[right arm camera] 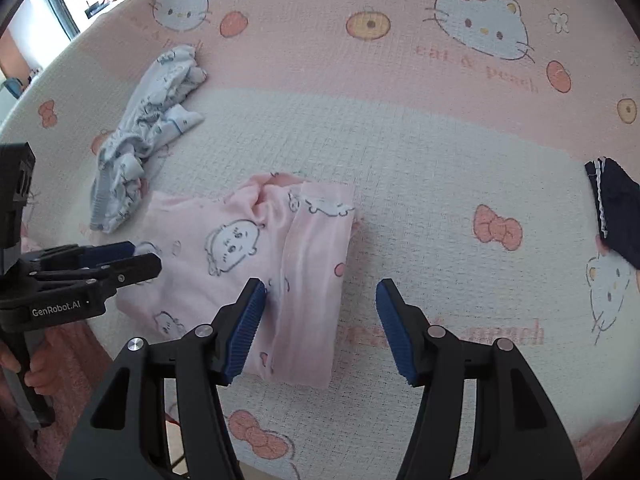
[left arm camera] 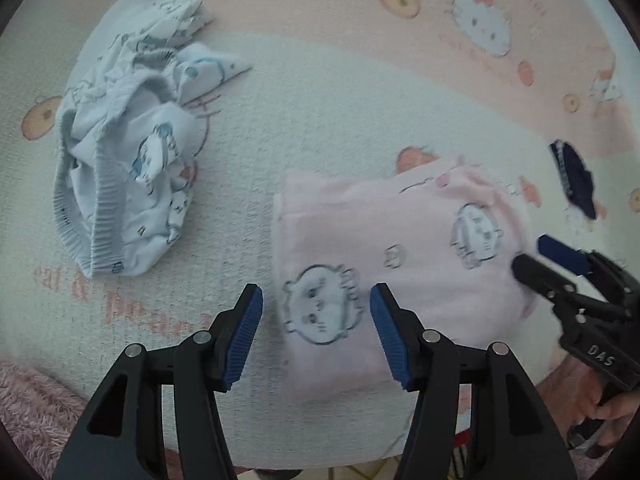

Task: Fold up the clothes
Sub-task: 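Grasp the sides of the folded pink pants with both grippers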

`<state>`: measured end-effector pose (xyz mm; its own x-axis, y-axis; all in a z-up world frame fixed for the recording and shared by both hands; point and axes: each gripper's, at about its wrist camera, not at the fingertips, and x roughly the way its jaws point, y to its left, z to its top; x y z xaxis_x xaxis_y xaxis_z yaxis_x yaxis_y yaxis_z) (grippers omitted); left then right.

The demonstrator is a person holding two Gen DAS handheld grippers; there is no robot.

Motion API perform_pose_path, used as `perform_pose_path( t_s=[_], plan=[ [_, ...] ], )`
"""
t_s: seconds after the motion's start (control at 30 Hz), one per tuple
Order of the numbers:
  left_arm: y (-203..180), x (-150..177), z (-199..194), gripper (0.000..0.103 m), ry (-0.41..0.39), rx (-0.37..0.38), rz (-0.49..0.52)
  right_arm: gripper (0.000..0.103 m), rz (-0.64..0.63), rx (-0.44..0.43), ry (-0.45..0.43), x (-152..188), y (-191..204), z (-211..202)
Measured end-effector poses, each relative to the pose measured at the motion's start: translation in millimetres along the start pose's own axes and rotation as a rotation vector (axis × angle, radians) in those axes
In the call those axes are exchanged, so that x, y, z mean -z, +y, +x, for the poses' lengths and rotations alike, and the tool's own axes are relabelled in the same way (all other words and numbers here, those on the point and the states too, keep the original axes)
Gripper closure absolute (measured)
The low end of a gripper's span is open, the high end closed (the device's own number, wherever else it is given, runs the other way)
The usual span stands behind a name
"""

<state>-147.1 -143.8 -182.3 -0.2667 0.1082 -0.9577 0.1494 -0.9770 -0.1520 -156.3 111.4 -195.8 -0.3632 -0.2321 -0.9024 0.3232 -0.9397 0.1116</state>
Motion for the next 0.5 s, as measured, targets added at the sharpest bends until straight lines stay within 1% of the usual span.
perform_pose_path(
  t_s=[0.03, 0.07, 0.13, 0.2, 0.3, 0.37, 0.5],
  plan=[
    [8, 1, 5, 0.044, 0.016, 0.005, -0.024, 0.044, 0.015, -0.005, -0.001, 1, -4, 0],
    [16, 0, 1, 0.044, 0.005, 0.033, -0.061, 0.042, 0.03, -0.011, -0.003, 2, -8, 0],
    [29, -2, -6, 0.044, -0.012, 0.024, -0.119, 0.037, 0.061, -0.022, -0.006, 3, -17, -1],
    [41, -3, -10, 0.044, -0.031, 0.026, -0.168, 0.036, 0.091, -0.033, -0.008, 5, -25, -1],
    [47, -6, -3, 0.044, 0.016, 0.261, -0.241, 0.035, 0.138, -0.108, 0.019, 5, -34, 1],
    [40, -7, 2, 0.044, 0.04, 0.308, -0.228, 0.035, 0.144, -0.154, 0.043, 5, -31, 7],
    [27, -7, 6, 0.044, 0.034, 0.28, -0.203, 0.034, 0.177, -0.258, 0.111, 7, -23, 30]
  ],
)
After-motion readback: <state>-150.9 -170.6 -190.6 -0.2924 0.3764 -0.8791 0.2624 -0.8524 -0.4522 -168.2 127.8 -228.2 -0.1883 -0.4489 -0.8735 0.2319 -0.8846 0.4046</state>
